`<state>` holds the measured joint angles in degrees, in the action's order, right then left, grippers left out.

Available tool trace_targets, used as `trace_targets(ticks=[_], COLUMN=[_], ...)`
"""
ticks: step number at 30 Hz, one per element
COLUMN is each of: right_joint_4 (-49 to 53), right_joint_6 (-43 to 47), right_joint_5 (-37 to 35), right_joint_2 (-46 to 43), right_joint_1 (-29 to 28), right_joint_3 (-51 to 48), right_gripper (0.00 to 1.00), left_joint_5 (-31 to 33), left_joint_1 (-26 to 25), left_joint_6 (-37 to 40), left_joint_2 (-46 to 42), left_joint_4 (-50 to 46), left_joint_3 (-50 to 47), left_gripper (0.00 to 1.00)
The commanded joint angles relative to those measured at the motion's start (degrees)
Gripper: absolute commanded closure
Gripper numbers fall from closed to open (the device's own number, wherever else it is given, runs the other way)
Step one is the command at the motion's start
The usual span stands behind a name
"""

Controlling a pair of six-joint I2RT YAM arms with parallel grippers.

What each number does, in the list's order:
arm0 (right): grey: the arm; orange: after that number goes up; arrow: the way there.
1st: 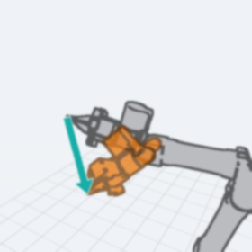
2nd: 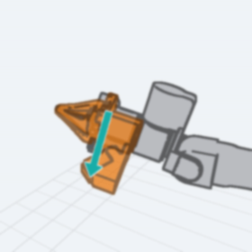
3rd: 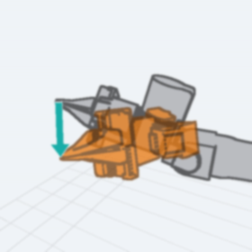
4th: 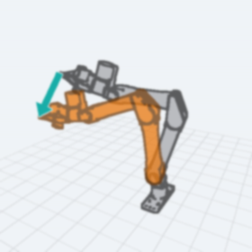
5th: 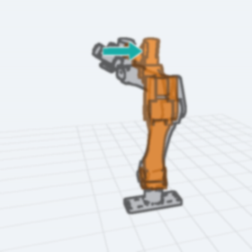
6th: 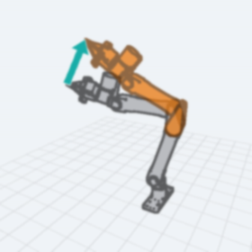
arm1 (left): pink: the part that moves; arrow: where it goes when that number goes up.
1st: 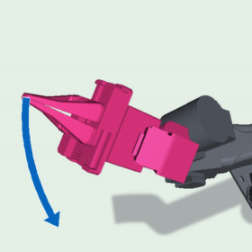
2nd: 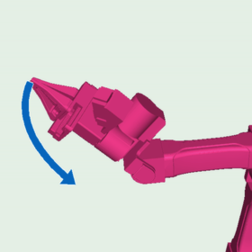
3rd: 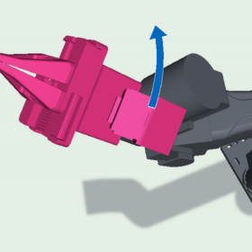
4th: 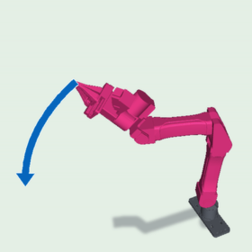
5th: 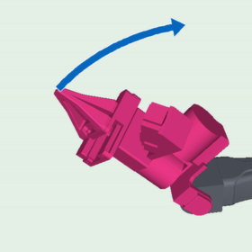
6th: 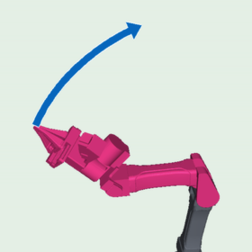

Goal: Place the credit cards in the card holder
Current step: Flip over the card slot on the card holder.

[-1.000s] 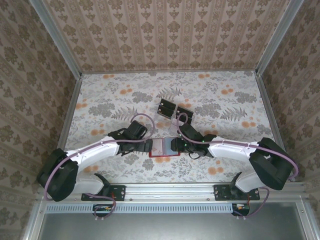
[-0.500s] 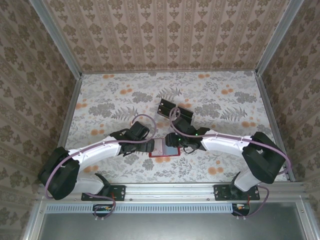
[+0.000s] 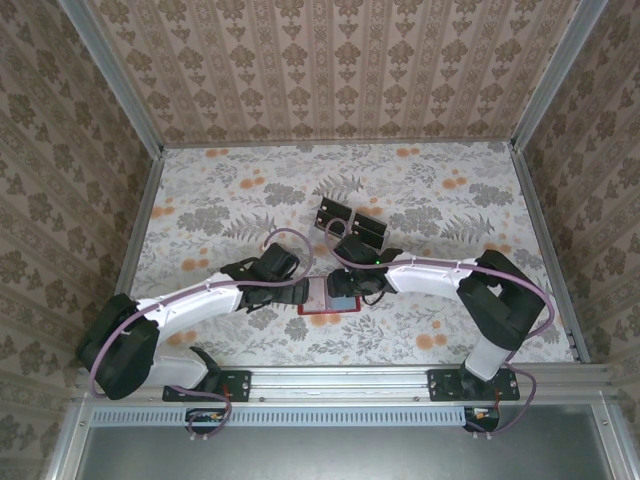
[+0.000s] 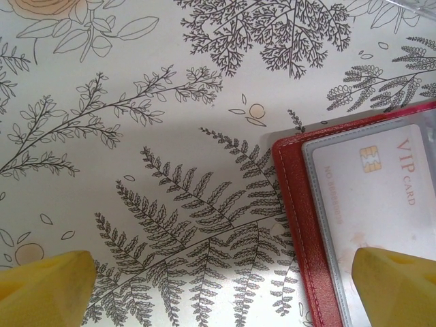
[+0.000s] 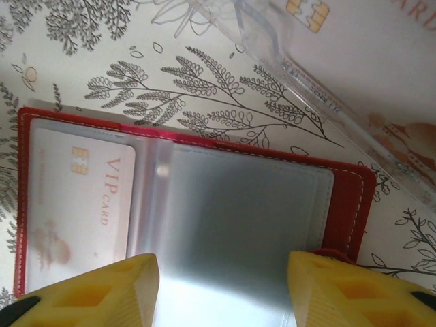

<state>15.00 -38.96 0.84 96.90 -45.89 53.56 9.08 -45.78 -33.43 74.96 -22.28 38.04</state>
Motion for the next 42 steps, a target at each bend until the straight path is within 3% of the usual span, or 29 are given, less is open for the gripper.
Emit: trace_targets(ticks=[1, 13, 26, 34, 42], right_joint_4=[0.36, -8.17, -14.63, -16.82, -17.82], right_joint_6=[-0.27, -6.62, -15.68, -18.99, -19.93], right_joint_5=[1.84, 7.98, 7.86, 7.60, 7.99], right_joint_2=[1.74, 4.18, 3.00, 1.98, 2.28], right_joint_1=[-0.01, -0.57, -0.52, -0.51, -0.46], right_joint_3=[0.37, -1.68, -5.86, -7.83, -8.30], right_gripper=[0.44, 0.44, 0.43, 0.43, 0.42], left_joint_5=[1.14, 0.37, 5.14, 7.88, 8.54], left_joint_1=[-0.45, -2.08, -10.77, -15.95, -17.16], left_joint_6=[-0.76, -1.26, -8.46, -9.22, -8.23], left_joint_2=[-0.25, -2.10, -9.65, -5.99, -1.12], left_joint_4=[0.12, 2.75, 10.85, 17.05, 20.02], left_joint_3=[1.76, -1.02, -9.78, -9.17, -6.77], left_gripper=[0.00, 0.00, 0.00, 0.00, 0.00])
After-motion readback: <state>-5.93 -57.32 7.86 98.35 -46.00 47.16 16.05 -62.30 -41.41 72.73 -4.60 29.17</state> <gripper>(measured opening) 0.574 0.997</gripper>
